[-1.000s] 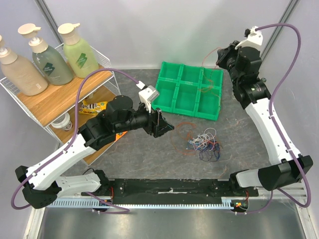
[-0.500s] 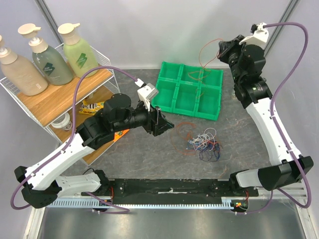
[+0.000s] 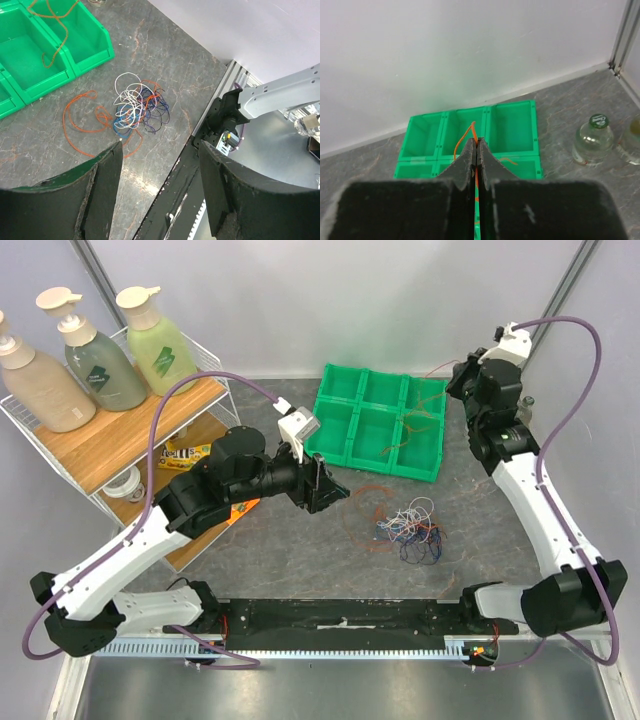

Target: Untangle the cables

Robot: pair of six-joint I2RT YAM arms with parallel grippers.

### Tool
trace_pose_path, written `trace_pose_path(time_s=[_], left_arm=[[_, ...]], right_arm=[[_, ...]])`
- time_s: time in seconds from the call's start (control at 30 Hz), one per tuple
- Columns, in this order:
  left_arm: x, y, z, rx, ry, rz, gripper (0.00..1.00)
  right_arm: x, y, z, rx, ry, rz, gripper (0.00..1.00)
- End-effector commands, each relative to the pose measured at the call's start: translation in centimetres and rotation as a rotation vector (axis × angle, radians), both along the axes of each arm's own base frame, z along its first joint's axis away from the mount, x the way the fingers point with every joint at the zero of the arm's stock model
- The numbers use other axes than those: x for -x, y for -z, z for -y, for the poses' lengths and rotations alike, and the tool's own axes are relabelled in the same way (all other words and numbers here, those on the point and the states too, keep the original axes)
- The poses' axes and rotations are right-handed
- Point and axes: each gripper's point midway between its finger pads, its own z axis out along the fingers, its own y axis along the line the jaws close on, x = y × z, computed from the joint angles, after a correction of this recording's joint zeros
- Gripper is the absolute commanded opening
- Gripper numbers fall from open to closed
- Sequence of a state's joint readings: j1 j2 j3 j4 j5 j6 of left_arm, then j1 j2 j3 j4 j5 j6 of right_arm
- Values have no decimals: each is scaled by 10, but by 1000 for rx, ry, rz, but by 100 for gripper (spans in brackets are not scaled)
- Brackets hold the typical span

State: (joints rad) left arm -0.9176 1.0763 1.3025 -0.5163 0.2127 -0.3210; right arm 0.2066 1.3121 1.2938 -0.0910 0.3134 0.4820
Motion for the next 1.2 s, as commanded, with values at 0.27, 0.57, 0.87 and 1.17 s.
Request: trace_pose_path(time_s=[0.27, 0.57, 0.87, 1.17], left_arm=[[-4, -19, 5, 22, 28, 71, 69], [-4, -20, 4, 23, 23, 72, 69], [-3, -21, 3, 23, 26, 77, 69], [-3, -20, 2, 19, 20, 78, 69]], right_arm=[[22, -108, 10, -5, 4, 232, 0], [23, -154, 6, -25, -19, 317, 0], [7, -104, -3, -40, -43, 231, 0], [-2, -61, -5, -48, -42, 158, 0]])
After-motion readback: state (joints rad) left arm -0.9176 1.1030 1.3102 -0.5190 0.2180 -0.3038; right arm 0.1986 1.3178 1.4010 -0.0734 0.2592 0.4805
